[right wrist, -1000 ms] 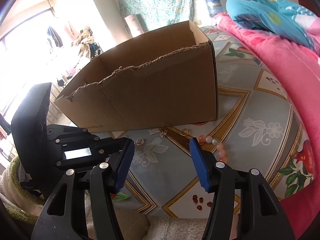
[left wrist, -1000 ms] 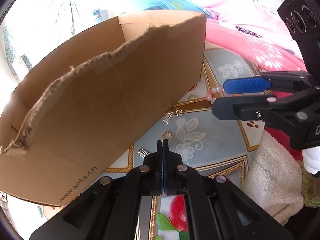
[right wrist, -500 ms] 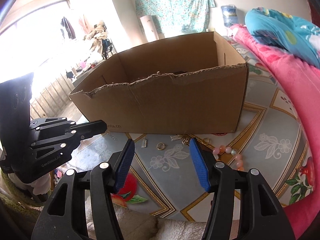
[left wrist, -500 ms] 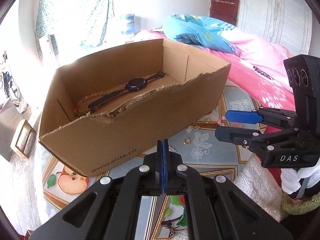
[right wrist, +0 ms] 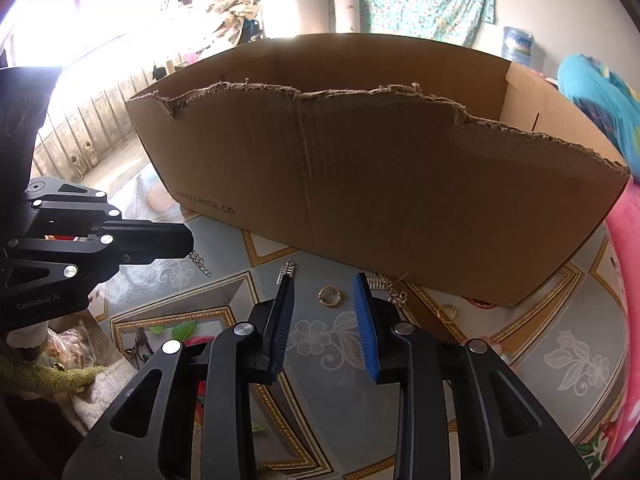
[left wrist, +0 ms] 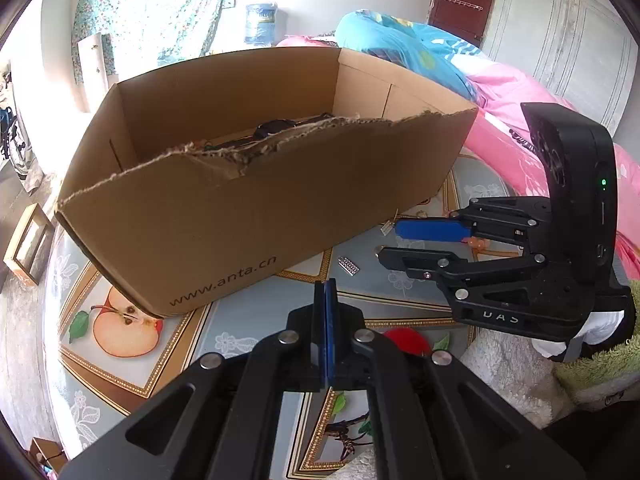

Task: Organize jewelry
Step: 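Close the right gripper on the gold ring, then carry the gold ring into the box and open the right gripper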

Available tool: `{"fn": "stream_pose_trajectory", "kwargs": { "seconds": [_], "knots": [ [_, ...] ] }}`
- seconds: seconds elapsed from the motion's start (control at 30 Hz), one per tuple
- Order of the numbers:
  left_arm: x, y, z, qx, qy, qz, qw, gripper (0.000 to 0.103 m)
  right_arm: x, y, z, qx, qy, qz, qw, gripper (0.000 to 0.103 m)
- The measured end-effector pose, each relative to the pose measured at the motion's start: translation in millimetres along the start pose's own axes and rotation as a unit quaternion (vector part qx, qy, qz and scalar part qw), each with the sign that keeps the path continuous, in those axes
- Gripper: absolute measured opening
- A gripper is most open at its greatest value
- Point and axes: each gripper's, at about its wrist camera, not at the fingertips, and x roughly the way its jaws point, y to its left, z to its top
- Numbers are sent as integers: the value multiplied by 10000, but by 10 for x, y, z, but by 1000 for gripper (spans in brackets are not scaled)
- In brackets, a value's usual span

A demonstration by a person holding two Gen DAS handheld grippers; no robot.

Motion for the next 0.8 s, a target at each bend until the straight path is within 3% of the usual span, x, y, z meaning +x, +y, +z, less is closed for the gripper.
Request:
{"fn": "stream_pose_trajectory", "kwargs": {
  "seconds": [0.17,0.37,0.47,0.8],
  "knots": [
    [43,-35,21,28,48,-80,10000,0,132,-36,16,-135,184,16,9997,17],
    [86,-41,59,11,72,-97,9999,0,171,-37,33,-261,185,37,9995,16],
    [91,-49,72,21,89,-95,9999,0,185,-36,45,-324,179,-1,9993,10],
    [-180,-48,193,97,-154,-250,9995,0,3,-149,61,64,125,128,9998,8]
  ]
}}
